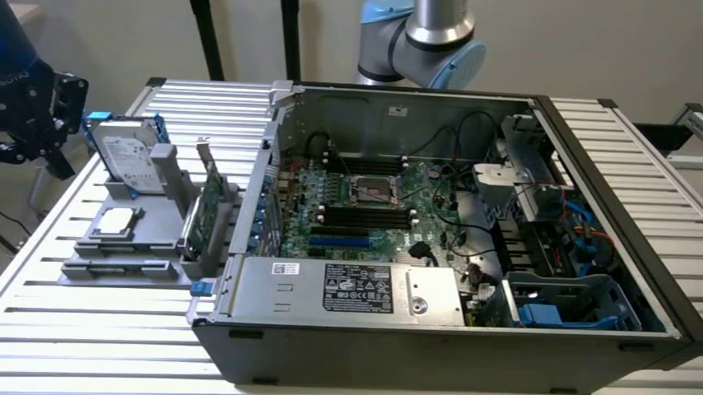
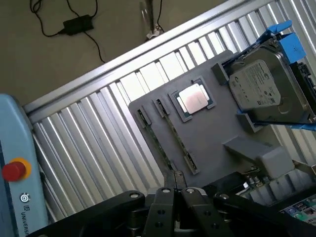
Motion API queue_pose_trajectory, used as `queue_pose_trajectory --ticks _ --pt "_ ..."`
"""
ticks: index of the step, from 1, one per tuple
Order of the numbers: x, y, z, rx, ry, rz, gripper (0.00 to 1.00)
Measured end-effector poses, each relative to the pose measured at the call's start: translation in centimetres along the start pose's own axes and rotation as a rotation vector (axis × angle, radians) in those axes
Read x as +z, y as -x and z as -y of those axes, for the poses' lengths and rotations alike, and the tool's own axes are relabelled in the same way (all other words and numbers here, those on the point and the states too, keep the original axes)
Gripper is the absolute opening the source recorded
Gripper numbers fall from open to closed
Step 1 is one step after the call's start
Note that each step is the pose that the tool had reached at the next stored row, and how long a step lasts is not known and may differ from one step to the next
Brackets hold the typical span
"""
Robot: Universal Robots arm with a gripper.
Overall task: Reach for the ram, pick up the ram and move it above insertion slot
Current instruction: 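Pick up the ram and move it above insertion slot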
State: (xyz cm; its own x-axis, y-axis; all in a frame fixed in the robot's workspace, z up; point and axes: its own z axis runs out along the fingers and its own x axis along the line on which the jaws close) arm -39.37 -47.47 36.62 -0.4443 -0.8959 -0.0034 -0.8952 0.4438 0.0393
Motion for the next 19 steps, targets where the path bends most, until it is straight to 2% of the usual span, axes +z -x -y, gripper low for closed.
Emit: queue_pose_trajectory --ticks 12,19 --pt "0.2 0.0 0.01 -0.219 0.0009 -0.0089 0.11" --pt "0.79 0.0 0.03 -0.345 0.0011 -0.0116 0.11"
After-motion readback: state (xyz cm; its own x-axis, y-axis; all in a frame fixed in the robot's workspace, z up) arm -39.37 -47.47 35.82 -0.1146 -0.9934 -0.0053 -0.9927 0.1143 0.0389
